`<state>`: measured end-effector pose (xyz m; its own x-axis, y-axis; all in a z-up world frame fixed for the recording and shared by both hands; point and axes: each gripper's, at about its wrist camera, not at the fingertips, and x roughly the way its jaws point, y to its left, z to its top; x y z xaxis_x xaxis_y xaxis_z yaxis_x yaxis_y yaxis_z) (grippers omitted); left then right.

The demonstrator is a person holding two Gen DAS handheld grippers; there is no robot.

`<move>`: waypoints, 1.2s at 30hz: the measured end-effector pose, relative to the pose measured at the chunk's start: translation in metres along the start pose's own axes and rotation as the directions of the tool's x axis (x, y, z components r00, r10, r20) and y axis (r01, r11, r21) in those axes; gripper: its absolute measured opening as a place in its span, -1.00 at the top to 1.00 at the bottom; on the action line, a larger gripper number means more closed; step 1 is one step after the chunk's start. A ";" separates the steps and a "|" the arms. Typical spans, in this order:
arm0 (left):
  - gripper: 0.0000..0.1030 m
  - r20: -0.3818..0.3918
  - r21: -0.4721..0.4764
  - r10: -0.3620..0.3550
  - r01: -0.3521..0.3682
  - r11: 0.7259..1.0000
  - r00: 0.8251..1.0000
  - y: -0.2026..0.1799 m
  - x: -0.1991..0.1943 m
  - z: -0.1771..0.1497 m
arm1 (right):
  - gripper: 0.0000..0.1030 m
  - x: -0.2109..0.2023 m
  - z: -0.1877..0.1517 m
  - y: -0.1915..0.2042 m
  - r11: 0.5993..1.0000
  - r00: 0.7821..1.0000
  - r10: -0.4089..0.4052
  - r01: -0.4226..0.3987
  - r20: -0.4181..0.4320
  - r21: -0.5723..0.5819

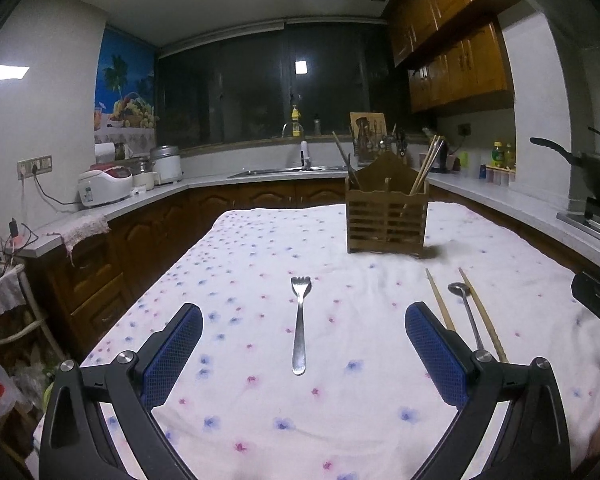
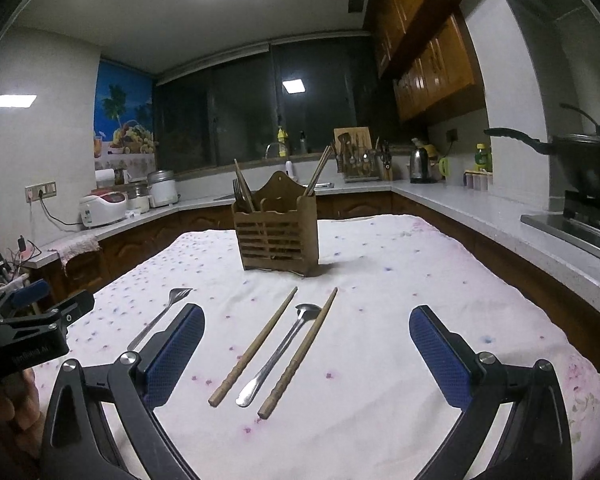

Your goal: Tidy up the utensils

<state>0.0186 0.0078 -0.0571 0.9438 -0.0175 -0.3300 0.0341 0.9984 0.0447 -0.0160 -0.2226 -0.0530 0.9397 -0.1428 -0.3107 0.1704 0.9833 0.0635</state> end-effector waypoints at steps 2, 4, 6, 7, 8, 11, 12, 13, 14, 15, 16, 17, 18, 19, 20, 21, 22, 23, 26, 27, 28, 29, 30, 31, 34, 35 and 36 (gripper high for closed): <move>-0.99 -0.001 0.002 -0.004 0.004 1.000 1.000 0.000 0.000 0.000 | -1.00 0.001 -0.001 0.000 1.000 1.000 0.001 -0.001 -0.001 0.000; -0.99 0.001 -0.001 -0.004 0.004 1.000 1.000 0.001 -0.001 0.001 | -1.00 0.001 -0.001 0.000 1.000 1.000 -0.003 0.003 -0.001 0.000; -0.99 -0.003 -0.006 -0.008 0.008 1.000 1.000 0.001 0.000 0.000 | -1.00 0.001 -0.001 0.000 1.000 1.000 -0.005 0.005 -0.004 0.002; -0.99 -0.004 -0.009 -0.004 0.004 1.000 1.000 0.000 -0.001 0.000 | -1.00 0.001 -0.001 0.000 1.000 1.000 -0.005 0.005 -0.004 0.004; -0.99 -0.005 -0.013 -0.003 0.003 1.000 1.000 0.001 -0.001 0.001 | -1.00 0.001 -0.001 -0.001 1.000 1.000 -0.005 0.005 -0.003 0.005; -0.99 -0.008 -0.021 0.001 -0.001 1.000 1.000 0.001 0.000 0.002 | -1.00 0.000 -0.001 -0.001 1.000 1.000 -0.004 0.004 -0.003 0.006; -0.99 -0.008 -0.023 0.003 -0.003 1.000 1.000 0.000 0.000 0.002 | -1.00 0.000 -0.001 -0.001 1.000 1.000 -0.002 0.002 -0.003 0.005; -0.99 -0.008 -0.024 0.004 -0.004 1.000 1.000 0.000 0.000 0.003 | -1.00 0.000 -0.001 0.000 1.000 1.000 -0.001 0.001 -0.004 0.002; -0.99 -0.007 -0.025 0.004 -0.004 1.000 1.000 0.000 0.000 0.003 | -1.00 0.001 -0.001 0.000 1.000 1.000 -0.003 0.003 -0.006 0.001; -0.99 -0.008 -0.026 0.003 -0.004 1.000 1.000 0.000 0.000 0.003 | -1.00 0.001 -0.001 0.000 1.000 1.000 -0.002 0.002 -0.006 -0.002; -0.99 -0.008 -0.027 0.006 -0.006 1.000 1.000 0.000 0.000 0.003 | -1.00 0.001 -0.001 0.000 1.000 1.000 -0.001 0.001 -0.006 -0.003; -0.99 -0.007 -0.030 0.007 -0.007 1.000 1.000 0.001 0.000 0.003 | -1.00 0.001 -0.001 0.000 1.000 1.000 0.000 0.000 -0.006 -0.004; -0.99 -0.009 -0.032 0.000 0.000 0.999 1.000 0.001 0.000 0.003 | -1.00 0.001 0.000 0.000 1.000 1.000 0.002 -0.002 -0.006 -0.004; -0.99 -0.012 -0.031 -0.006 0.005 0.999 1.000 0.001 0.001 0.003 | -1.00 0.000 0.000 0.001 1.000 1.000 0.003 -0.003 -0.006 -0.004; -0.99 -0.012 -0.032 -0.002 0.001 0.999 1.000 0.001 0.001 0.003 | -1.00 0.000 0.000 0.001 1.000 1.000 0.003 -0.003 -0.005 -0.005; -0.99 -0.011 -0.032 0.002 -0.002 0.999 1.000 0.001 0.001 0.003 | -1.00 0.001 0.000 0.001 1.000 1.000 0.004 -0.004 -0.006 -0.004; -0.99 -0.010 -0.034 -0.001 0.001 0.999 1.000 0.001 0.002 0.004 | -1.00 0.001 0.000 0.001 1.000 1.000 0.005 -0.005 -0.007 -0.002; -0.99 -0.009 -0.035 -0.002 0.002 0.999 1.000 0.001 0.002 0.004 | -1.00 0.000 0.000 0.001 1.000 1.000 0.005 -0.005 -0.006 -0.001; -0.99 -0.007 -0.034 -0.001 0.001 0.999 1.000 -0.001 0.002 0.003 | -1.00 0.001 0.000 0.001 1.000 1.000 0.004 -0.004 -0.005 -0.003; -0.99 -0.006 -0.034 -0.001 0.001 0.999 1.000 -0.001 0.002 0.003 | -1.00 0.001 0.000 0.001 1.000 1.000 0.007 -0.007 -0.004 -0.003; -0.99 -0.005 -0.032 0.001 -0.002 0.999 1.000 -0.001 0.001 0.002 | -1.00 0.000 0.000 0.001 1.000 1.000 0.008 -0.008 -0.003 -0.002; -0.99 -0.003 -0.031 0.002 -0.002 1.000 1.000 -0.002 0.001 0.002 | -1.00 0.001 0.000 0.002 1.000 1.000 0.006 -0.006 -0.004 -0.003; -0.99 -0.002 -0.031 0.003 -0.003 1.000 1.000 -0.002 0.001 0.001 | -1.00 0.000 0.000 0.002 1.000 1.000 0.007 -0.007 -0.003 -0.003; -0.99 -0.002 -0.030 0.005 -0.005 1.000 1.000 -0.003 0.001 0.002 | -1.00 0.001 0.000 0.002 1.000 1.000 0.008 -0.008 -0.003 -0.002; -0.99 0.005 -0.030 0.007 -0.006 1.000 1.000 -0.003 0.000 0.001 | -1.00 0.000 0.001 0.003 1.000 1.000 0.009 -0.009 -0.001 -0.001; -0.99 0.008 -0.030 0.008 -0.008 1.000 1.000 -0.004 -0.001 0.001 | -1.00 0.000 0.000 0.002 1.000 1.000 0.010 -0.010 -0.002 -0.001; -0.99 0.009 -0.028 0.009 -0.009 1.000 1.000 -0.005 -0.001 0.001 | -1.00 0.001 0.000 0.002 1.000 1.000 0.011 -0.011 -0.002 0.000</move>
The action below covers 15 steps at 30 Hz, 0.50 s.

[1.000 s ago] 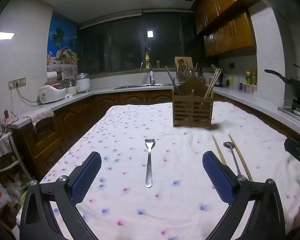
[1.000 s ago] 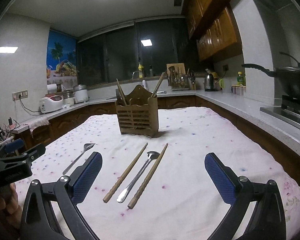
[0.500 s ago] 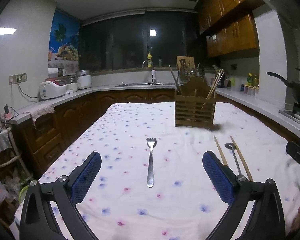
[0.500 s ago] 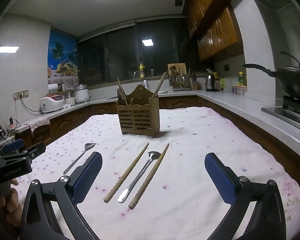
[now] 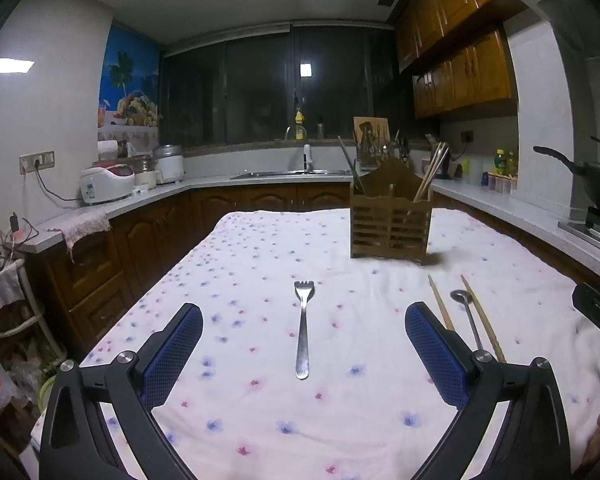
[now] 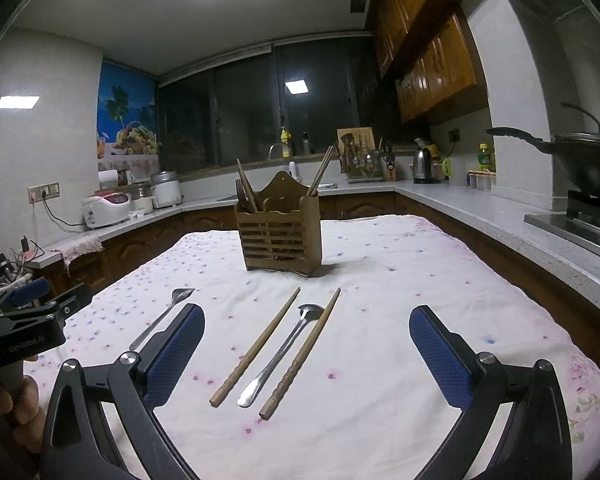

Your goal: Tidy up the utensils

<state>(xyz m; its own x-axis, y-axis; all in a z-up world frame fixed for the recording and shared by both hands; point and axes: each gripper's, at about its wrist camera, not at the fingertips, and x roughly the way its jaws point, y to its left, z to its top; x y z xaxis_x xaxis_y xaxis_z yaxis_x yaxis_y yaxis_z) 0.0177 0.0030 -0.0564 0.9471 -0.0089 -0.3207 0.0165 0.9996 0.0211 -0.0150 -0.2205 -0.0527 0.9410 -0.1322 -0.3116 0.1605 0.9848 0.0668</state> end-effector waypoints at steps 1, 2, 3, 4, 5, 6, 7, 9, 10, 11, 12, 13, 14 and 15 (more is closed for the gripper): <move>-0.99 0.000 0.002 0.000 0.000 1.000 1.000 -0.001 0.000 0.000 | -1.00 0.000 0.000 0.000 1.000 1.000 -0.001 0.001 -0.001 0.000; -0.99 0.001 0.003 0.001 -0.001 1.000 1.000 -0.001 0.000 0.000 | -1.00 0.000 0.000 0.001 1.000 1.000 -0.001 0.001 -0.001 0.000; -0.99 0.001 0.002 0.001 -0.001 1.000 1.000 -0.001 0.000 0.000 | -1.00 0.000 0.000 0.001 1.000 1.000 -0.001 0.001 0.000 0.000; -0.99 0.002 0.004 0.002 -0.002 1.000 1.000 -0.002 0.000 0.000 | -1.00 0.000 0.000 0.001 1.000 1.000 0.000 0.000 0.001 0.000; -0.99 0.001 0.006 0.001 -0.001 1.000 1.000 -0.002 0.001 0.000 | -1.00 0.000 0.000 0.001 1.000 1.000 0.000 0.000 0.000 -0.001; -0.99 0.000 0.006 0.001 -0.001 1.000 1.000 -0.002 0.001 0.000 | -1.00 0.000 0.000 0.001 1.000 1.000 0.000 0.000 0.000 -0.001; -0.99 0.001 0.006 0.003 -0.003 1.000 1.000 -0.002 0.001 0.000 | -1.00 0.000 0.000 0.001 1.000 1.000 0.000 0.000 0.000 0.000; -0.99 0.002 0.006 0.001 -0.001 1.000 1.000 -0.001 0.001 0.000 | -1.00 0.000 -0.001 0.000 1.000 1.000 -0.002 0.002 -0.001 0.000; -0.99 0.002 0.006 0.002 -0.002 1.000 1.000 -0.001 0.001 0.000 | -1.00 0.000 0.000 0.001 1.000 1.000 0.000 0.000 -0.002 0.001; -0.99 0.004 0.007 0.002 -0.003 1.000 1.000 -0.001 0.001 0.000 | -1.00 0.000 0.000 0.001 1.000 1.000 0.000 0.000 -0.002 0.001; -0.99 0.004 0.009 0.004 -0.004 1.000 1.000 -0.002 0.001 -0.001 | -1.00 0.000 0.000 0.001 1.000 1.000 -0.001 0.001 -0.003 0.000; -0.99 0.003 0.011 0.004 -0.004 1.000 1.000 -0.002 0.002 -0.001 | -1.00 0.000 -0.001 0.001 1.000 1.000 0.000 0.000 -0.002 0.000; -0.99 0.002 0.011 0.005 -0.005 1.000 1.000 -0.003 0.002 -0.001 | -1.00 0.000 0.000 0.002 1.000 1.000 0.001 -0.001 -0.003 0.000; -0.99 0.003 0.011 0.006 -0.006 1.000 1.000 -0.003 0.001 -0.001 | -1.00 0.000 0.000 0.003 1.000 1.000 0.002 -0.002 -0.003 0.001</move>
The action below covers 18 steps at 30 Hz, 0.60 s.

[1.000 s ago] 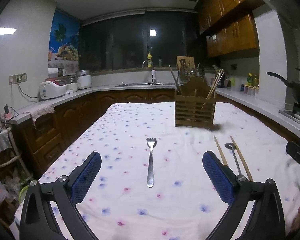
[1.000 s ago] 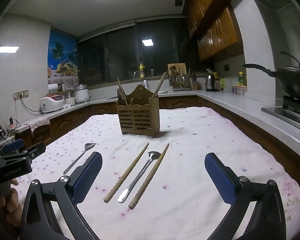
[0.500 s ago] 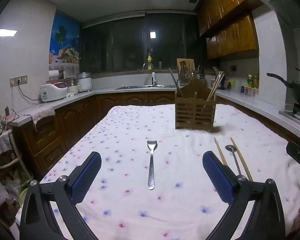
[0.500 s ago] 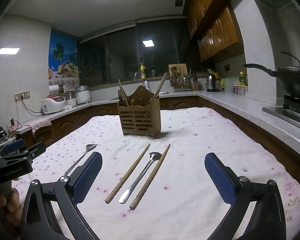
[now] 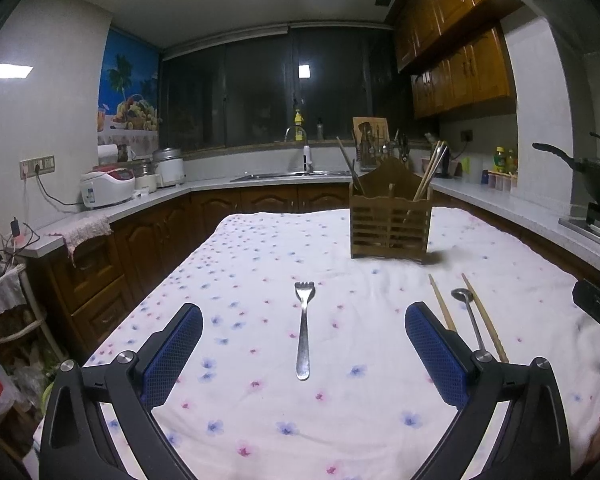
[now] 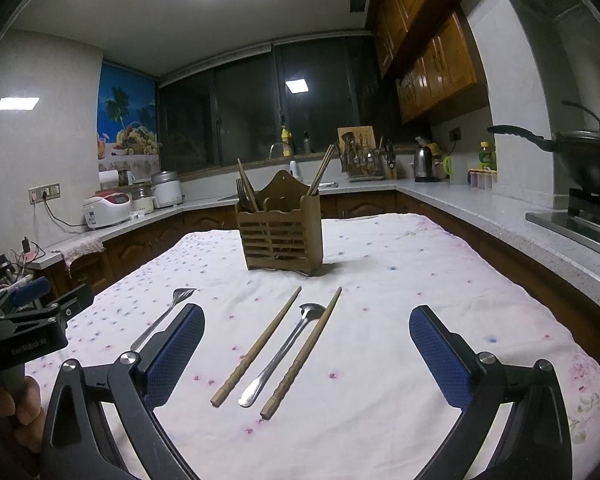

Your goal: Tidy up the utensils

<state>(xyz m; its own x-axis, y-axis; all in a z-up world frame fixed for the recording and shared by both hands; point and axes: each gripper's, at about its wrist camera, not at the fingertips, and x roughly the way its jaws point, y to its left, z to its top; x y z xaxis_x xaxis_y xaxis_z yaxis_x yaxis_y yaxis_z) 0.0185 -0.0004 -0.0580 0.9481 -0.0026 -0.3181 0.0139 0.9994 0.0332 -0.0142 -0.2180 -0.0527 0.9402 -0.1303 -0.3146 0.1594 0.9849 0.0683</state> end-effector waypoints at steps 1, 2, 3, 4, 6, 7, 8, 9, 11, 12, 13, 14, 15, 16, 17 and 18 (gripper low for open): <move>-0.99 0.000 0.001 -0.001 0.001 1.000 1.000 0.000 0.000 0.000 | -1.00 0.000 0.000 0.001 1.000 1.000 0.000 0.000 0.000 0.000; -0.99 0.000 0.002 0.002 -0.002 1.000 1.000 0.000 0.001 0.000 | -1.00 0.000 0.000 0.001 1.000 1.000 0.000 0.000 0.001 -0.001; -0.99 0.000 0.002 0.004 -0.004 1.000 1.000 0.000 0.000 0.000 | -1.00 0.000 0.000 0.001 1.000 1.000 0.001 -0.001 0.002 -0.001; -0.99 -0.001 0.002 0.003 -0.003 1.000 1.000 -0.001 0.000 -0.001 | -1.00 0.000 0.000 0.001 1.000 1.000 0.002 -0.002 0.003 -0.001; -0.99 0.002 0.002 0.006 -0.006 1.000 1.000 -0.002 0.000 -0.001 | -1.00 0.001 0.000 0.001 1.000 1.000 0.000 0.000 0.000 0.000; -0.99 0.001 0.003 0.005 -0.005 1.000 1.000 -0.002 0.000 -0.001 | -1.00 0.001 0.000 0.001 1.000 1.000 -0.001 0.001 -0.003 0.001; -0.99 -0.001 0.003 0.003 -0.003 1.000 1.000 -0.001 0.000 -0.001 | -1.00 0.001 0.000 0.000 1.000 1.000 0.000 0.000 -0.004 0.003; -0.99 -0.002 0.003 0.000 0.000 1.000 1.000 -0.002 0.000 -0.001 | -1.00 0.001 0.000 0.000 1.000 1.000 0.001 -0.001 -0.005 0.005; -0.99 -0.001 0.006 0.002 -0.002 1.000 1.000 -0.003 0.000 -0.001 | -1.00 0.002 0.000 0.002 1.000 1.000 0.002 -0.002 -0.005 0.007; -0.99 -0.001 0.006 0.000 0.000 1.000 1.000 -0.003 -0.001 -0.001 | -1.00 0.002 0.000 0.002 1.000 1.000 0.001 -0.001 -0.005 0.006; -0.99 -0.002 0.006 -0.002 0.002 1.000 1.000 -0.003 0.000 -0.001 | -1.00 0.002 0.000 0.002 1.000 1.000 0.002 -0.002 -0.004 0.004; -0.99 0.000 0.006 0.000 0.000 1.000 1.000 -0.003 -0.001 -0.001 | -1.00 0.002 0.000 0.001 1.000 1.000 0.002 -0.002 -0.005 0.004; -0.99 0.001 0.007 -0.001 0.001 1.000 1.000 -0.003 -0.002 -0.001 | -1.00 0.002 0.000 0.002 1.000 1.000 0.002 -0.002 -0.004 0.003; -0.99 0.001 0.006 -0.004 0.004 1.000 1.000 -0.003 -0.002 -0.001 | -1.00 0.002 0.000 0.002 1.000 1.000 0.001 -0.001 -0.005 0.002; -0.99 0.002 0.005 -0.006 0.006 1.000 1.000 -0.003 -0.002 0.000 | -1.00 0.002 0.000 0.002 1.000 1.000 0.001 -0.001 -0.005 0.003; -0.99 0.003 0.005 -0.005 0.005 1.000 1.000 -0.003 -0.003 -0.001 | -1.00 0.002 0.000 0.002 1.000 1.000 0.003 -0.003 -0.006 0.004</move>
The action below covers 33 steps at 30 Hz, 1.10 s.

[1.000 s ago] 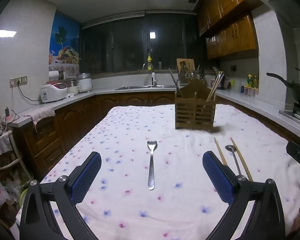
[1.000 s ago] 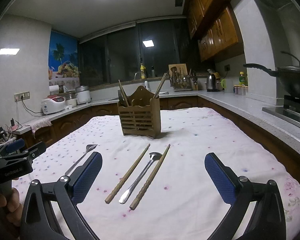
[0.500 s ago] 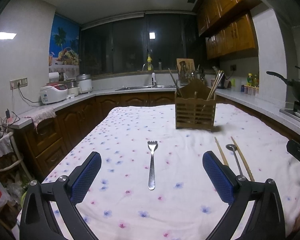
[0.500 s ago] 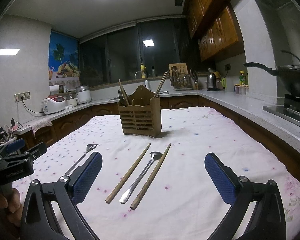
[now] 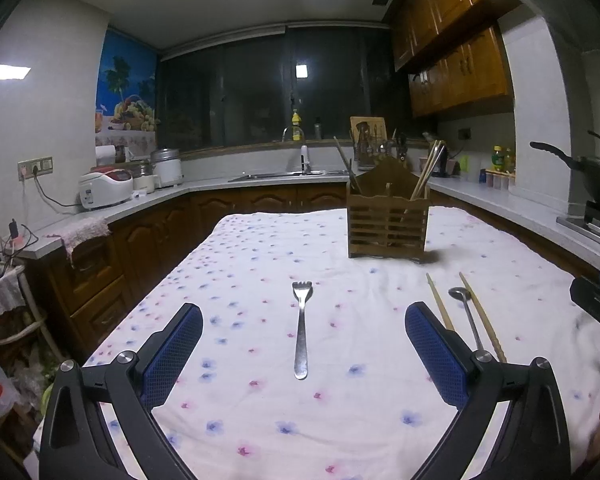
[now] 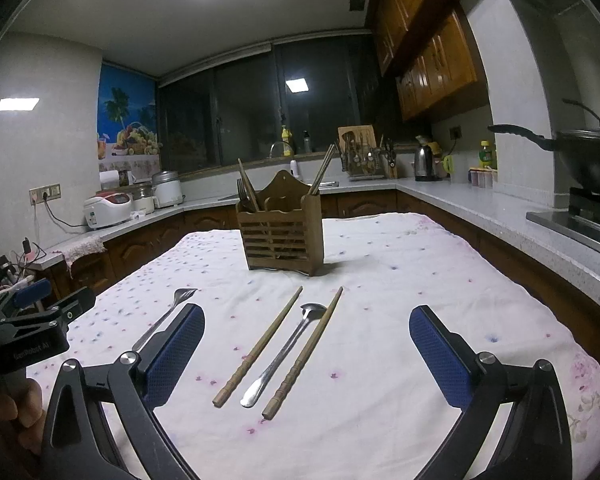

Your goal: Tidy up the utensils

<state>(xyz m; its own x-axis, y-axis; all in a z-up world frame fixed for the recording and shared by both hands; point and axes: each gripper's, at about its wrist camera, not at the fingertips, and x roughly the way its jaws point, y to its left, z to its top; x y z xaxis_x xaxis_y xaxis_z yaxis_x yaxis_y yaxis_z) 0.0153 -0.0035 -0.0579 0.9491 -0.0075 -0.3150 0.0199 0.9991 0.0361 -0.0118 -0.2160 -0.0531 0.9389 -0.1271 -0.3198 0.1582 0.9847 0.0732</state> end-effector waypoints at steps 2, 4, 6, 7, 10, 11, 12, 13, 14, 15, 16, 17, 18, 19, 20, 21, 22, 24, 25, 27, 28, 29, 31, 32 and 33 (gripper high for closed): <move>-0.99 0.003 0.002 0.002 -0.002 1.000 1.000 -0.001 -0.001 0.000 | -1.00 0.000 0.000 0.000 1.000 1.000 -0.001 0.001 0.001 0.001; -0.99 0.002 0.003 0.001 -0.001 1.000 1.000 -0.002 -0.001 -0.001 | -1.00 0.000 0.000 0.001 1.000 1.000 -0.001 0.001 0.000 0.001; -0.99 0.002 0.004 0.001 -0.001 1.000 1.000 -0.002 -0.001 -0.001 | -1.00 -0.001 0.000 -0.001 1.000 1.000 -0.001 0.001 0.002 0.000; -0.99 0.002 0.002 0.000 0.000 1.000 1.000 -0.002 -0.001 -0.001 | -1.00 -0.001 0.000 0.000 1.000 1.000 -0.001 0.001 0.002 0.000; -0.99 0.002 0.001 -0.001 0.001 1.000 1.000 -0.002 -0.001 -0.001 | -1.00 0.000 0.000 0.001 1.000 1.000 0.000 0.000 0.002 0.001; -0.99 0.002 0.001 -0.001 0.001 1.000 1.000 -0.002 0.000 -0.001 | -1.00 0.000 0.000 0.000 1.000 1.000 -0.001 0.001 0.001 0.001; -0.99 0.001 0.002 -0.001 0.001 1.000 1.000 -0.002 0.000 -0.001 | -1.00 0.000 0.000 0.001 1.000 1.000 0.000 0.000 0.001 0.000; -0.99 0.001 0.001 -0.001 0.001 1.000 1.000 -0.002 -0.001 -0.001 | -1.00 0.000 0.000 0.001 1.000 1.000 0.001 -0.001 0.001 0.000; -0.99 0.000 0.001 -0.001 0.001 1.000 1.000 -0.002 -0.001 -0.001 | -1.00 -0.001 0.000 0.000 1.000 1.000 -0.001 0.001 0.000 0.000; -0.99 0.000 0.002 -0.002 0.002 1.000 1.000 -0.003 0.000 -0.001 | -1.00 0.000 0.000 0.001 1.000 1.000 -0.001 0.001 -0.001 -0.001; -0.99 0.001 0.003 -0.001 0.001 1.000 1.000 -0.003 0.000 0.000 | -1.00 0.000 0.000 0.002 1.000 1.000 0.001 -0.001 0.000 -0.001; -0.99 0.001 0.003 -0.004 0.004 1.000 1.000 -0.003 0.000 0.000 | -1.00 0.000 0.000 0.003 1.000 1.000 0.002 -0.002 0.001 -0.001; -0.99 0.002 0.003 -0.005 0.005 1.000 1.000 -0.003 0.000 0.000 | -1.00 0.001 0.001 0.004 1.000 1.000 0.003 -0.003 0.001 -0.001; -0.99 0.002 0.004 -0.006 0.006 1.000 1.000 -0.003 0.000 0.000 | -1.00 0.001 0.001 0.005 1.000 1.000 0.004 -0.004 0.001 -0.003; -0.99 0.002 0.004 -0.007 0.007 1.000 1.000 -0.003 0.000 0.000 | -1.00 0.002 0.002 0.006 1.000 1.000 0.004 -0.004 0.001 -0.004; -0.99 0.002 0.005 -0.008 0.008 1.000 1.000 -0.003 0.000 0.000 | -1.00 0.003 0.002 0.007 1.000 1.000 0.005 -0.005 0.001 -0.004; -0.99 0.002 0.005 -0.007 0.007 1.000 1.000 -0.003 0.000 0.000 | -1.00 0.003 0.003 0.007 1.000 1.000 0.007 -0.007 0.002 -0.002; -0.99 0.001 0.005 -0.008 0.008 1.000 1.000 -0.003 0.001 0.000 | -1.00 0.003 0.002 0.007 1.000 1.000 0.005 -0.005 0.001 -0.001; -0.99 0.001 0.004 -0.009 0.009 1.000 1.000 -0.003 0.001 0.000 | -1.00 0.003 0.002 0.007 1.000 1.000 0.005 -0.005 0.000 -0.001; -0.99 0.000 0.003 -0.009 0.009 1.000 1.000 -0.003 0.001 0.000 | -1.00 0.003 0.002 0.007 1.000 1.000 0.005 -0.005 0.001 -0.002; -0.99 -0.001 0.004 -0.010 0.010 1.000 1.000 -0.003 0.001 0.001 | -1.00 0.003 0.002 0.007 1.000 1.000 0.005 -0.005 0.001 -0.002; -0.99 -0.002 0.005 -0.011 0.011 1.000 1.000 -0.003 0.001 0.001 | -1.00 0.002 0.002 0.005 1.000 1.000 0.005 -0.005 0.001 -0.001; -0.99 -0.002 0.006 -0.011 0.011 1.000 1.000 -0.003 0.001 0.001 | -1.00 0.003 0.002 0.006 1.000 1.000 0.004 -0.004 0.000 -0.002; -0.99 -0.003 0.006 -0.012 0.012 1.000 1.000 -0.003 0.001 0.000 | -1.00 0.002 0.002 0.006 1.000 1.000 0.005 -0.005 0.001 -0.001; -0.99 -0.003 0.006 -0.012 0.012 1.000 1.000 -0.003 0.001 0.001 | -1.00 0.003 0.002 0.007 1.000 1.000 0.005 -0.005 0.001 -0.001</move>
<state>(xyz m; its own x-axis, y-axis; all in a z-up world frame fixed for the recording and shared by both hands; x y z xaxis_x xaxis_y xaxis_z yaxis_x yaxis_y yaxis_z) 0.0160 -0.0069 -0.0576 0.9479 -0.0197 -0.3179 0.0334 0.9987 0.0375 -0.0074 -0.2095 -0.0512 0.9399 -0.1221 -0.3188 0.1532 0.9854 0.0743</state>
